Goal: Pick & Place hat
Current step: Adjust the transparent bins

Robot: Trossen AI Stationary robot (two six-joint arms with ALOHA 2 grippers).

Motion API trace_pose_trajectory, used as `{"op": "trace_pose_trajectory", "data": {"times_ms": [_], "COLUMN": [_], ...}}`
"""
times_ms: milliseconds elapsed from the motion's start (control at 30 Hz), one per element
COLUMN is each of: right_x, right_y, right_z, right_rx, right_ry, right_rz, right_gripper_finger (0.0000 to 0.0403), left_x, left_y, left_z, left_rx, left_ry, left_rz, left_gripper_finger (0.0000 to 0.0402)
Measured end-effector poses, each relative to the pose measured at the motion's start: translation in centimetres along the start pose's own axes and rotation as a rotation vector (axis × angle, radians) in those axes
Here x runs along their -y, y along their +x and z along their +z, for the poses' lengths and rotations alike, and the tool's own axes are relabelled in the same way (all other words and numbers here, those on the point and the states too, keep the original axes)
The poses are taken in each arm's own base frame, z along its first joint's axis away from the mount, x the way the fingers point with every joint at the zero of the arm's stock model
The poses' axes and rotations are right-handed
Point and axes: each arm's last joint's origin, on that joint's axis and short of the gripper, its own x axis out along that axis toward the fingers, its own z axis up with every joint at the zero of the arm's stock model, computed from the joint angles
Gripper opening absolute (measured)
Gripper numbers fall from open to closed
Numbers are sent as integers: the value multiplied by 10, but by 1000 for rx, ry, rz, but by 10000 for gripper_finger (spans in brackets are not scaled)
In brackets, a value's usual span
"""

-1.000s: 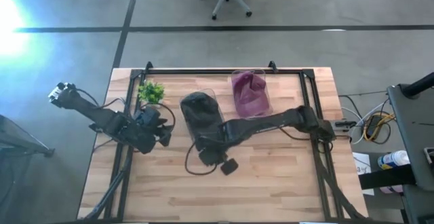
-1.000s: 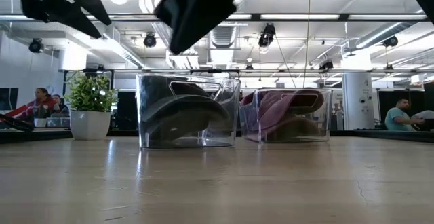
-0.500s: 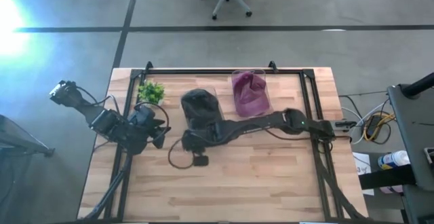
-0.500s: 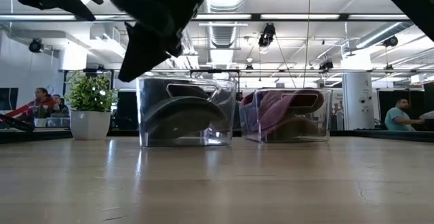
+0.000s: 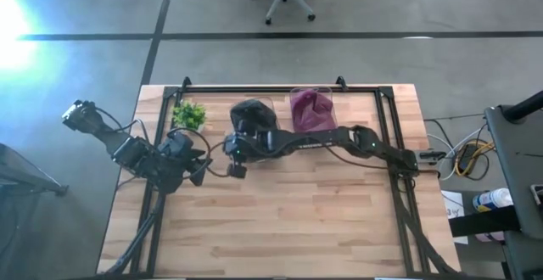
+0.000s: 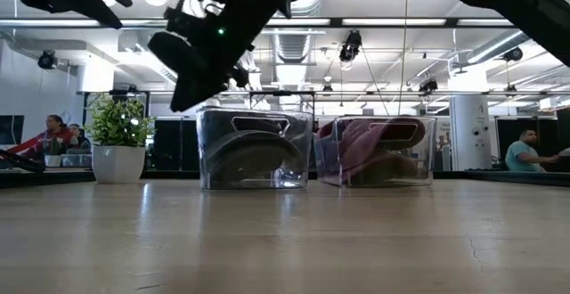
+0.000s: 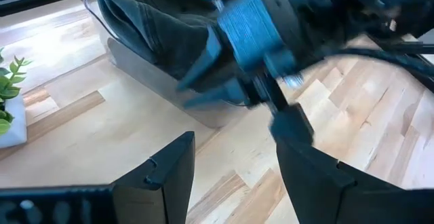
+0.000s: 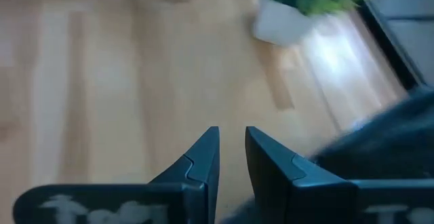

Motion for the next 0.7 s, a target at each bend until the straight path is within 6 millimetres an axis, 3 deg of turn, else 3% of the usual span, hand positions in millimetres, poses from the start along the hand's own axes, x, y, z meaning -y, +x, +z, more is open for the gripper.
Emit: {"op": "trace_pose_trajectory", "data": {"times_ms": [100,200,467,700], "right_x": [17,36,65,76], "right_y": [-4,-9,-2,13], "right_z": [6,19,20,16], "right_rx": [7,39,60,80], "right_ry": [73,111,-250,-270], "right_rz": [-6,117,96,71], "right_gripper_finger": [68,68,68,68], "left_x": [-1,-1,10,15], "left_y": [0,0,-25,-52], "left_z": [0,0,14,41], "left_rx": [0,16,79,289], "left_ry": [-3,-19,3,-8], "left_rz": [6,10,-90,-117], "left_gripper_finger": [202,202,202,202]}}
